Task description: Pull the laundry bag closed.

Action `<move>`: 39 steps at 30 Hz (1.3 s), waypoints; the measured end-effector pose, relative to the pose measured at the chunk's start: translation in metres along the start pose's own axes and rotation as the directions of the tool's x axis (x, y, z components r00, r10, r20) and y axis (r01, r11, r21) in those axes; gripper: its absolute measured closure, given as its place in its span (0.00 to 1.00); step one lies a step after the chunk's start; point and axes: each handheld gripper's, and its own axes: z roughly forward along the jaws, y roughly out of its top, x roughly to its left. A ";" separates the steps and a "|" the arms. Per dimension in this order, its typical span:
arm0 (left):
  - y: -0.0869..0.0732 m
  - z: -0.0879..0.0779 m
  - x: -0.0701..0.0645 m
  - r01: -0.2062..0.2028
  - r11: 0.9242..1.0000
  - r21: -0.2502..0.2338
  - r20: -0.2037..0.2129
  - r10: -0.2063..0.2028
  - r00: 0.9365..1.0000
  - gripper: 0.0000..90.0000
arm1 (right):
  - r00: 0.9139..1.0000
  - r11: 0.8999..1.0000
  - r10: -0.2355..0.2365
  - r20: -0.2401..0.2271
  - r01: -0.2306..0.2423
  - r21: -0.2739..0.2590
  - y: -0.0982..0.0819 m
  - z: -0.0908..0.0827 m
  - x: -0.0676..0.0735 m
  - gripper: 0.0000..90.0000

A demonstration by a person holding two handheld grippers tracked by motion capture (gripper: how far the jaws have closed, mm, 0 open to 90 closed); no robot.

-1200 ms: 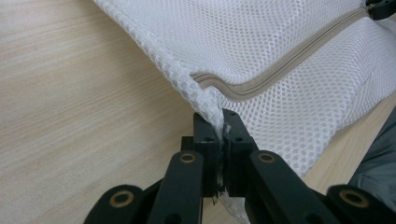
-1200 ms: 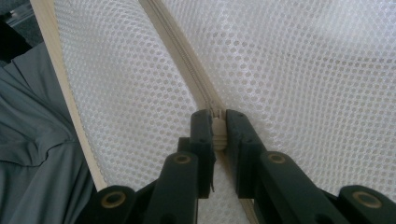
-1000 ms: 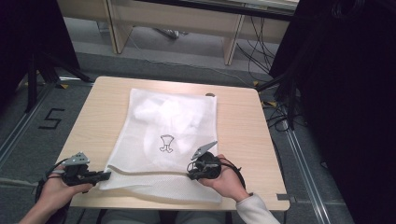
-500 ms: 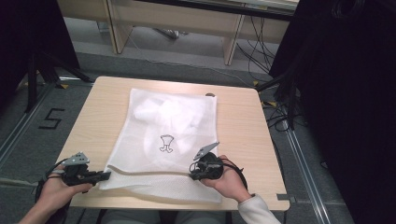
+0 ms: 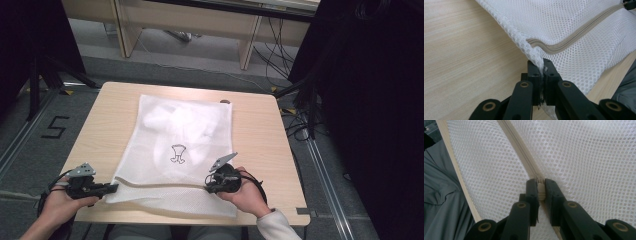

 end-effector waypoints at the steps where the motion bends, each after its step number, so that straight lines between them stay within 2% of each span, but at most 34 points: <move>1: 0.000 0.000 0.000 0.000 1.000 0.000 0.001 0.000 1.000 0.95 | 1.000 1.000 0.010 0.005 -0.010 0.008 0.000 -0.001 0.001 0.91; 8: 0.000 0.000 0.000 -0.004 1.000 0.003 0.003 0.004 1.000 0.95 | 1.000 1.000 -0.003 0.005 0.003 0.001 -0.002 -0.001 -0.001 0.91; 9: 0.000 0.000 0.000 -0.007 1.000 0.004 0.002 0.007 1.000 0.95 | 1.000 1.000 0.014 0.003 -0.014 0.005 -0.003 -0.002 0.000 0.91; 10: 0.000 0.000 0.000 -0.007 1.000 -0.001 -0.003 0.007 1.000 0.95 | 1.000 1.000 0.002 0.004 -0.002 0.003 -0.003 -0.001 -0.001 0.91; 22: 0.000 0.000 0.000 -0.002 1.000 -0.002 0.001 0.002 1.000 0.95 | 1.000 1.000 0.008 0.010 -0.009 0.006 -0.007 -0.005 -0.003 0.91; 29: 0.000 0.000 0.000 -0.005 1.000 -0.009 -0.014 0.005 1.000 0.95 | 1.000 1.000 0.013 0.011 -0.013 0.007 -0.010 -0.007 -0.004 0.91; 31: 0.000 0.000 0.001 -0.005 1.000 0.000 -0.002 0.005 1.000 0.95 | 1.000 1.000 0.016 0.009 -0.016 0.010 -0.011 -0.007 -0.004 0.91; 33: -0.001 0.000 0.000 0.006 1.000 -0.009 -0.011 -0.007 1.000 0.95 | 1.000 1.000 0.015 0.012 -0.015 0.010 -0.011 -0.007 -0.005 0.91; 34: 0.000 0.000 0.001 -0.006 1.000 0.001 -0.005 0.006 1.000 0.95 | 1.000 1.000 0.011 0.005 -0.011 0.009 -0.011 -0.007 -0.005 0.91; 38: 0.000 0.000 0.001 -0.005 1.000 -0.001 -0.005 0.005 1.000 0.95 | 1.000 1.000 0.022 0.017 -0.022 0.008 -0.014 -0.009 -0.006 0.91; 39: 0.000 0.000 0.000 0.000 1.000 -0.001 -0.003 0.000 1.000 0.95 | 1.000 1.000 0.015 0.006 -0.016 0.007 -0.015 -0.008 -0.007 0.91</move>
